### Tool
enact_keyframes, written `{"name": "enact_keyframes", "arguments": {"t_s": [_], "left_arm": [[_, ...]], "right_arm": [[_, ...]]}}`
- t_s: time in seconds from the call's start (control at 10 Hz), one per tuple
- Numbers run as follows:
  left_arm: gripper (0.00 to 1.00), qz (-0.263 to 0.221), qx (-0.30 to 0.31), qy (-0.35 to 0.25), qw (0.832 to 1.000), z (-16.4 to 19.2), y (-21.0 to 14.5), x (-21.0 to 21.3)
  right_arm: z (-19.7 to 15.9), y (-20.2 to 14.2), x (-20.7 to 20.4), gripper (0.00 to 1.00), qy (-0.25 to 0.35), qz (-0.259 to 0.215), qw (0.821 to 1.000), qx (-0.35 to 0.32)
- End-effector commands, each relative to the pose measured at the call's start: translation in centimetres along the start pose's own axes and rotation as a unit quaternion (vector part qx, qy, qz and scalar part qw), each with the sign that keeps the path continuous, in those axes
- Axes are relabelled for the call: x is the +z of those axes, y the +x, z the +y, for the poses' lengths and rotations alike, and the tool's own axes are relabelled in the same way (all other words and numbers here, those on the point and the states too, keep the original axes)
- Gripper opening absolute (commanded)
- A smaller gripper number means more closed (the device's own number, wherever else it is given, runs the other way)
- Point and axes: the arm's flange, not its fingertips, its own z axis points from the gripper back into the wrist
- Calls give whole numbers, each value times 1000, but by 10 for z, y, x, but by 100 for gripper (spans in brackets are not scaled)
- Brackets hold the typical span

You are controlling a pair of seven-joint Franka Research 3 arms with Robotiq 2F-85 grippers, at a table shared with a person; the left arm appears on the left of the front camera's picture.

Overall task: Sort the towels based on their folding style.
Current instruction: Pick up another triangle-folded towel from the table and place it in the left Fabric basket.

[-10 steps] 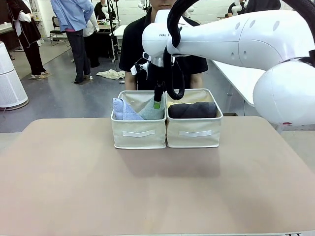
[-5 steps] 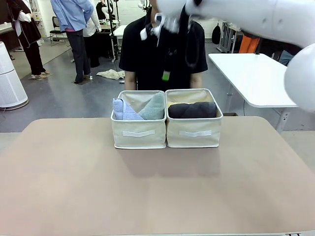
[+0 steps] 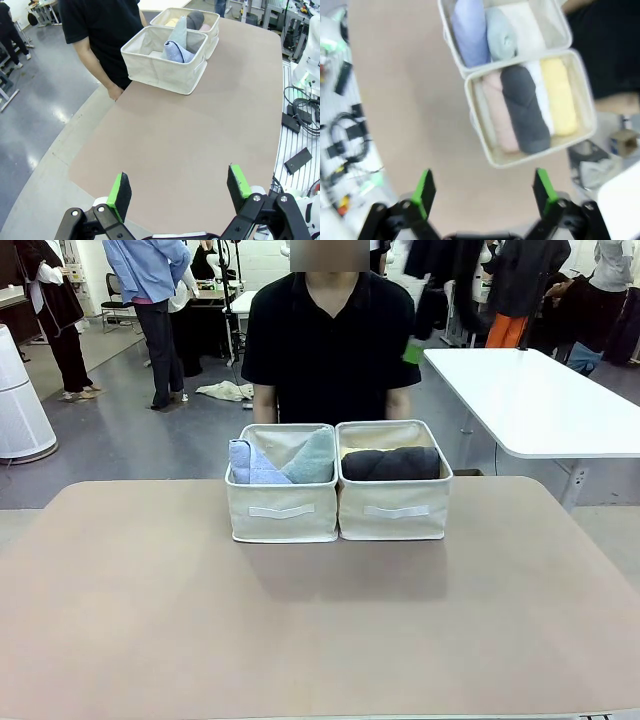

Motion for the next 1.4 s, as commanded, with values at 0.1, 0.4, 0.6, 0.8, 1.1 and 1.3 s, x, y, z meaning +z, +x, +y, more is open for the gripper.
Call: {"name": "enact_keyframes", "arguments": {"t_s": [0.1, 0.4, 0.6, 0.8, 1.1, 1.3], "left_arm": [[100, -7, 0, 1, 1000, 0, 0, 1], [100, -7, 0, 1, 1000, 0, 0, 1], [100, -7, 0, 1, 1000, 0, 0, 1], [100, -7, 0, 1, 1000, 0, 0, 1], [100, -7, 0, 1, 1000, 0, 0, 1], [100, -7, 0, 1, 1000, 0, 0, 1]], "right_arm": [[58, -78, -4, 100, -49, -36, 998, -23], [46, -123, 7, 100, -62, -69, 993, -75], [26, -131, 3, 100, -48, -72, 992, -96], [35, -139, 10, 100, -57, -52, 993, -88], [35, -139, 10, 100, -57, -52, 993, -88], [35, -139, 10, 100, -57, -52, 993, -88]]}}
